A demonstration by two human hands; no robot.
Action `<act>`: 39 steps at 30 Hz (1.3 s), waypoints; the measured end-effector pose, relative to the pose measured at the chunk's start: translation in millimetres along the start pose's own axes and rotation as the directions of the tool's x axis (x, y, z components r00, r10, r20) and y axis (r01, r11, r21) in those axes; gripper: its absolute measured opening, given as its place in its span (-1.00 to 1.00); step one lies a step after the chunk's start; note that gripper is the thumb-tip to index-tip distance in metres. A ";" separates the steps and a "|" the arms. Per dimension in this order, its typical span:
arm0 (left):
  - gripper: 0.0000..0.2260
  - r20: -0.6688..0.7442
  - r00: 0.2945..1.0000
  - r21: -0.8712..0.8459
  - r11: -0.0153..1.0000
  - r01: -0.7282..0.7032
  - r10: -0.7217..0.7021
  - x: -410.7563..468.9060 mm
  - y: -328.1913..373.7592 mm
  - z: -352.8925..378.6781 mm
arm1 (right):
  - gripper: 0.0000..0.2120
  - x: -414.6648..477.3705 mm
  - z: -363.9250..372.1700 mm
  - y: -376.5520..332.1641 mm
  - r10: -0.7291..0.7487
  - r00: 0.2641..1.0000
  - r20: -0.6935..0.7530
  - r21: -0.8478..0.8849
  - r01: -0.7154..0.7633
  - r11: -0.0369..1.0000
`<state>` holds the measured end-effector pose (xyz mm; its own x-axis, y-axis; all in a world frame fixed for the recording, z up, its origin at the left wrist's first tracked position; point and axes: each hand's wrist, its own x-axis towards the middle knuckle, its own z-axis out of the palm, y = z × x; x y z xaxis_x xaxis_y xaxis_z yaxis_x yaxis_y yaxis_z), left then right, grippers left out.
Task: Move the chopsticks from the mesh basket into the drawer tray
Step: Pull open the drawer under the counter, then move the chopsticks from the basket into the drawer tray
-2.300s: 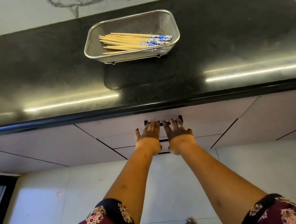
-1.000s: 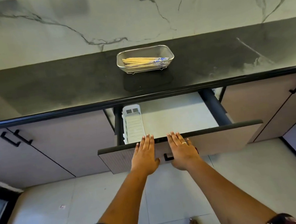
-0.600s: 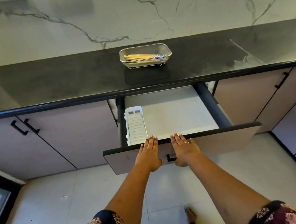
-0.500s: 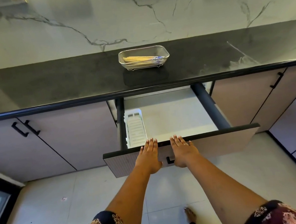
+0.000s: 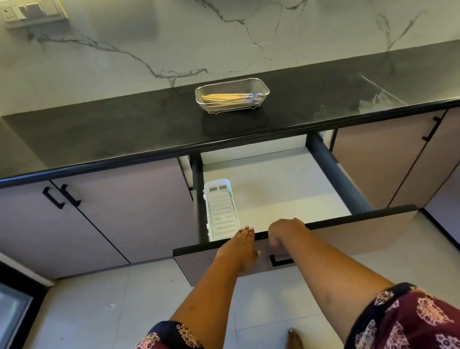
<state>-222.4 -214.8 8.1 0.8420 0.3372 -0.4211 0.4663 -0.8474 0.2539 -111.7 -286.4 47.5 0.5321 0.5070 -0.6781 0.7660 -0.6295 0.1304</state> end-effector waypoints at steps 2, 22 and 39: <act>-0.43 -0.021 0.999 -0.049 0.998 0.031 -0.033 -2.9 -10.6 -7.4 | -0.58 4.4 -13.0 -9.5 -0.033 0.999 -0.032 0.011 0.034 0.999; -0.40 -0.392 0.899 -0.217 0.969 0.116 -0.195 111.2 -124.4 -196.6 | -0.22 120.4 -201.3 -69.1 -0.154 0.818 -0.554 0.290 0.363 0.885; -0.41 -0.439 0.898 -0.126 0.991 -0.053 -0.008 177.8 -242.5 -281.8 | -0.30 189.3 -297.5 -161.5 0.040 0.807 -0.589 0.418 0.262 0.870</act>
<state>-109.3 166.2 117.0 0.8720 0.4894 0.0021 0.4513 -0.8057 0.3836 -27.3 86.3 113.3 0.6729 0.7305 -0.1160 0.6545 -0.6612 -0.3667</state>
